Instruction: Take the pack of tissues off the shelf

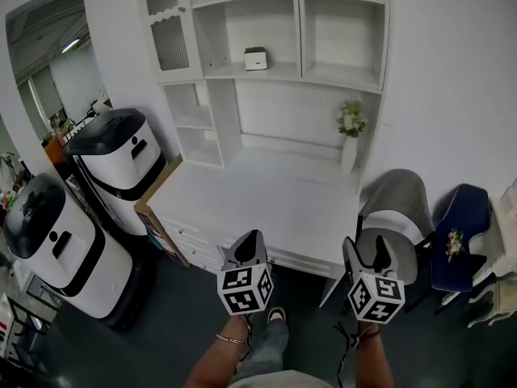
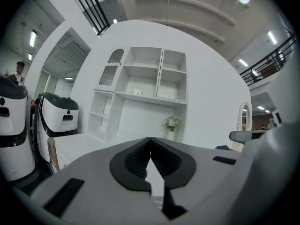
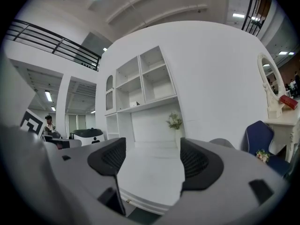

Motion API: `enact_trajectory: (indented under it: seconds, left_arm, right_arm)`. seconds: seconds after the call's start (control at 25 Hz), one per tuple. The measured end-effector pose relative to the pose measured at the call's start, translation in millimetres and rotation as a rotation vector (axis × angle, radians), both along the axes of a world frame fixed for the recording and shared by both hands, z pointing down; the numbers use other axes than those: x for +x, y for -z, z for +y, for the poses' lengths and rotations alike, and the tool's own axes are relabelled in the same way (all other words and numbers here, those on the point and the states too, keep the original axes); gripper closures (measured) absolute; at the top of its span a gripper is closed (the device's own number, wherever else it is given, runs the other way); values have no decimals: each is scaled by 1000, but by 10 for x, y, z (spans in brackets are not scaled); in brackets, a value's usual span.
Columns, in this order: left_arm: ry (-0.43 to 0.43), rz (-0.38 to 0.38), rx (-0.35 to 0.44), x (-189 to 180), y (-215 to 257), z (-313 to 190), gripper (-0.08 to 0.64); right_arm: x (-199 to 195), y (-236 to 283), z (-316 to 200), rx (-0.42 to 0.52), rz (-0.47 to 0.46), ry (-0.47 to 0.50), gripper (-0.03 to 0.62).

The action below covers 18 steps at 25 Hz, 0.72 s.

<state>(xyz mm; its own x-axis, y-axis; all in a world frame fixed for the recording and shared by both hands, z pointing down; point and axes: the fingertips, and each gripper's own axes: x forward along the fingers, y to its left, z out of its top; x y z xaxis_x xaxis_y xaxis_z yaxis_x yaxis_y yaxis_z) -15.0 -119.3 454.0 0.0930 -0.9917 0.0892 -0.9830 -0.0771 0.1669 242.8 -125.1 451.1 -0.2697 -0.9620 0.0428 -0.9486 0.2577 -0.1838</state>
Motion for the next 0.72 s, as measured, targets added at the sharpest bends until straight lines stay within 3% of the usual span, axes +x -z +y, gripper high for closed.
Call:
enact_trajectory:
  seconds: [0.72]
  left_arm:
    - [-15,-12,51,-526,460,-2347,541]
  right_arm:
    - [-502,450,-2236,45,28,-14,227]
